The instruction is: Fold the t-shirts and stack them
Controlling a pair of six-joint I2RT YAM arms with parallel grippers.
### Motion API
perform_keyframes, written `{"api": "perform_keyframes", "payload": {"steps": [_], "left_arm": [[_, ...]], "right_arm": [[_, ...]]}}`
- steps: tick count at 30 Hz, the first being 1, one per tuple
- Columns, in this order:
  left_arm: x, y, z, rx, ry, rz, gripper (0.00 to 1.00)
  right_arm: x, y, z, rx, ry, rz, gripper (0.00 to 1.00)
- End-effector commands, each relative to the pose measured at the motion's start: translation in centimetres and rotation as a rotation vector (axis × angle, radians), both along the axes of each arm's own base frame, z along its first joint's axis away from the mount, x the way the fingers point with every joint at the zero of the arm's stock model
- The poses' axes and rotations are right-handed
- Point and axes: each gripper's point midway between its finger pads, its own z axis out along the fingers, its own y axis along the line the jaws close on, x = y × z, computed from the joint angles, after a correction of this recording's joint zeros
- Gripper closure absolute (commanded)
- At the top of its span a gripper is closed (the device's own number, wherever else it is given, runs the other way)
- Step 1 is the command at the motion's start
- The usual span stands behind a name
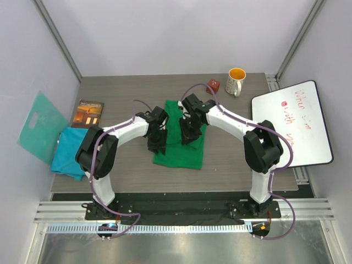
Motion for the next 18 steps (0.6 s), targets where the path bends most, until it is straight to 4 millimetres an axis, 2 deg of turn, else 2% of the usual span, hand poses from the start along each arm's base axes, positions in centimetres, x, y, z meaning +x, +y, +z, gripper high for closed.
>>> {"api": "perform_keyframes", "payload": {"steps": [1, 7, 10, 13, 14, 18], "left_arm": [[2.1, -0.2, 3.7, 0.002, -0.096, 0.004, 0.61], [3.1, -1.3, 5.3, -0.038, -0.119, 0.000, 0.61], [2.8, -1.8, 5.1, -0.069, -0.115, -0.009, 0.62], [2.4, -2.2, 3.8, -0.086, -0.101, -0.017, 0.80], [2.2, -2.3, 3.0, -0.084, -0.088, -0.020, 0.98], [1.8, -3.2, 1.3, -0.089, -0.064, -0.030, 1.00]], "right_arm": [[0.0, 0.9, 0.4, -0.031, -0.029, 0.029, 0.74], [-0.3, 0.7, -1.2, -0.072, -0.012, 0.038, 0.74], [-0.3, 0.3, -2.5, -0.101, -0.002, 0.038, 0.74], [-0.1, 0.0, -3.8, -0.132, -0.004, 0.031, 0.75], [0.1, -0.1, -4.2, -0.141, -0.005, 0.031, 0.76], [1.4, 0.1, -5.9, -0.175, -0.020, 0.033, 0.80]]}}
